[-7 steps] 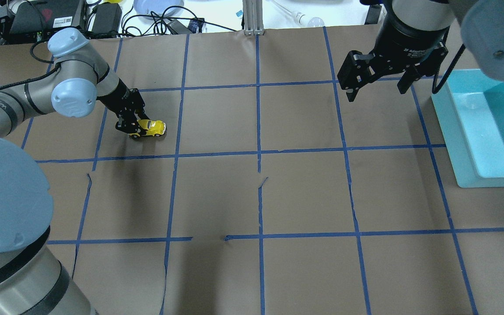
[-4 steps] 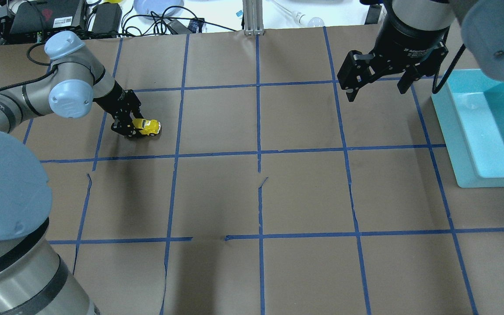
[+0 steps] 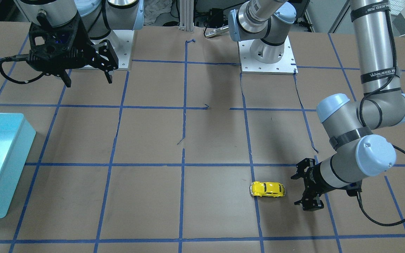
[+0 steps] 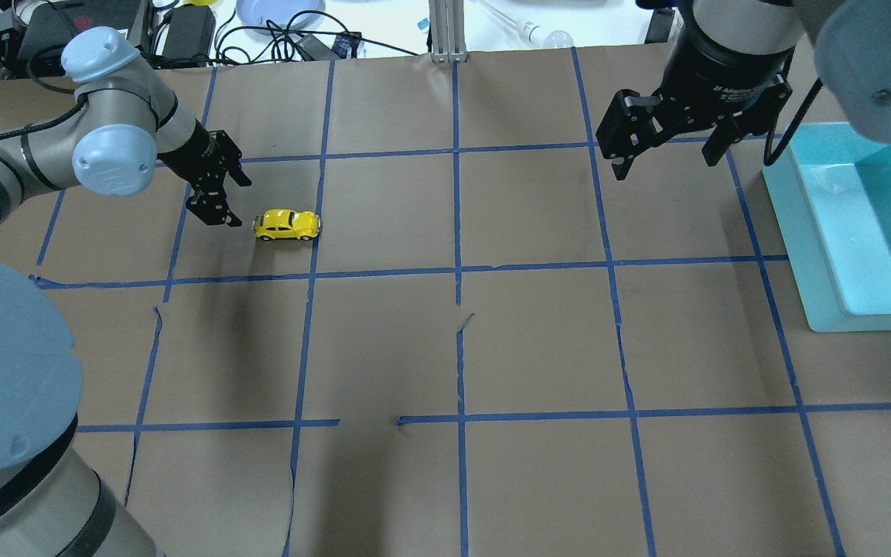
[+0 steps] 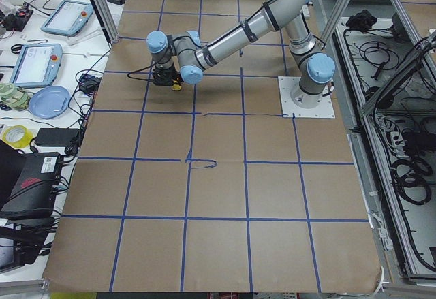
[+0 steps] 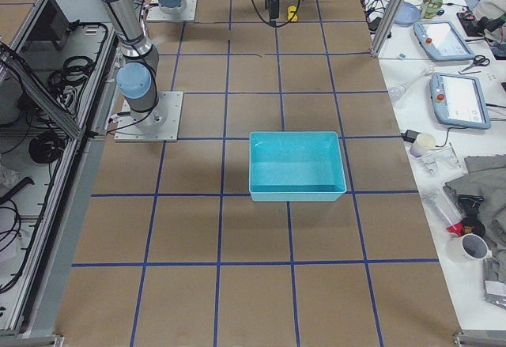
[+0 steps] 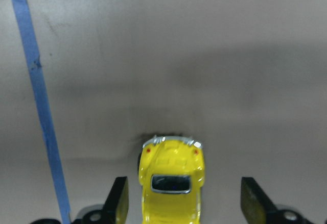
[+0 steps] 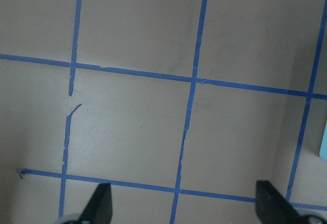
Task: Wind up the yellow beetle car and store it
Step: 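Raise the left gripper away while the right gripper moves toward the rolling car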
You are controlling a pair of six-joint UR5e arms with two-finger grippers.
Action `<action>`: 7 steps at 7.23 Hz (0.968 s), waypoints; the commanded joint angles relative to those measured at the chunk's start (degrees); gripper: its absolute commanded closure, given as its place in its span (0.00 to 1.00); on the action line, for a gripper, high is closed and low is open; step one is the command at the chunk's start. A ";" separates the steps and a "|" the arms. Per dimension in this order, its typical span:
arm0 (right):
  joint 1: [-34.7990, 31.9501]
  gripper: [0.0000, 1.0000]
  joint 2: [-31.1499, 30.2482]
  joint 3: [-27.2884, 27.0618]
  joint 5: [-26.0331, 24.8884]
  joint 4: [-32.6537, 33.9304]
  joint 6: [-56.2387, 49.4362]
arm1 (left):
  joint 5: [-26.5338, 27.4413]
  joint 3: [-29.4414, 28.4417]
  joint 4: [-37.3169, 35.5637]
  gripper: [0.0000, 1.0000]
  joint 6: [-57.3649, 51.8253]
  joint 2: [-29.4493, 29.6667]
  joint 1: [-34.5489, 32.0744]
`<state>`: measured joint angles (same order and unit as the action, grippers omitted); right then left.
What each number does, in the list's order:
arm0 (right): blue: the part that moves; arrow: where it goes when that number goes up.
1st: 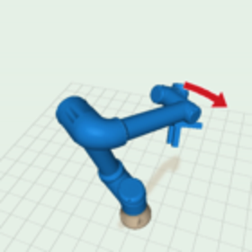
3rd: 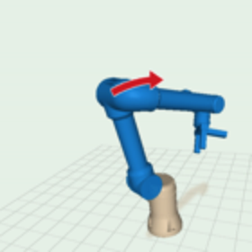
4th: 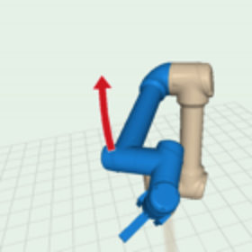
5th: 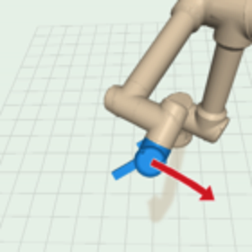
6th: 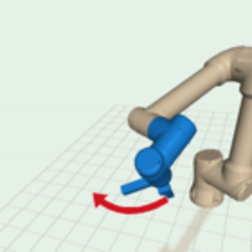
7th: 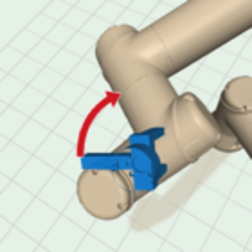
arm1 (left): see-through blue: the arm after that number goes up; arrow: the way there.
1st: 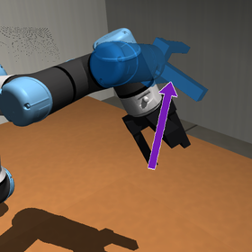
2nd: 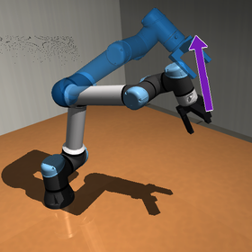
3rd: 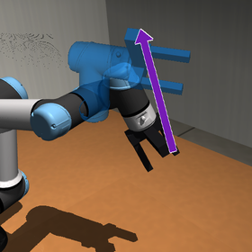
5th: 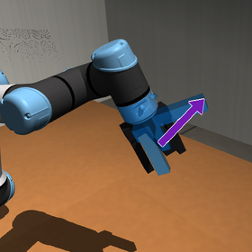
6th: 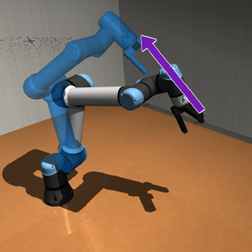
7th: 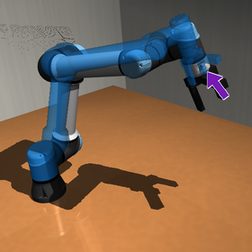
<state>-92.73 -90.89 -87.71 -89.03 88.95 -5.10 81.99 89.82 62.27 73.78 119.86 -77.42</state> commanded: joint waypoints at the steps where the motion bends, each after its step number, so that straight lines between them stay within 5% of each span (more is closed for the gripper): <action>1: 0.00 0.00 0.01 0.00 0.00 0.00 0.00 | 1.67 -1.13 0.92 0.12 -14.67 -5.22 -0.45; 4: 0.00 0.00 0.27 0.35 0.00 0.00 -0.78 | 9.50 -2.97 4.88 0.00 -53.63 -13.40 -0.37; 7: 0.53 0.00 1.15 0.61 -0.44 -0.53 -0.97 | 8.37 -5.69 20.23 0.00 -59.77 -19.03 -2.11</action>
<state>-92.35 -90.20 -87.25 -89.48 88.61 -5.97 91.16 85.44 76.67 17.39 103.13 -78.99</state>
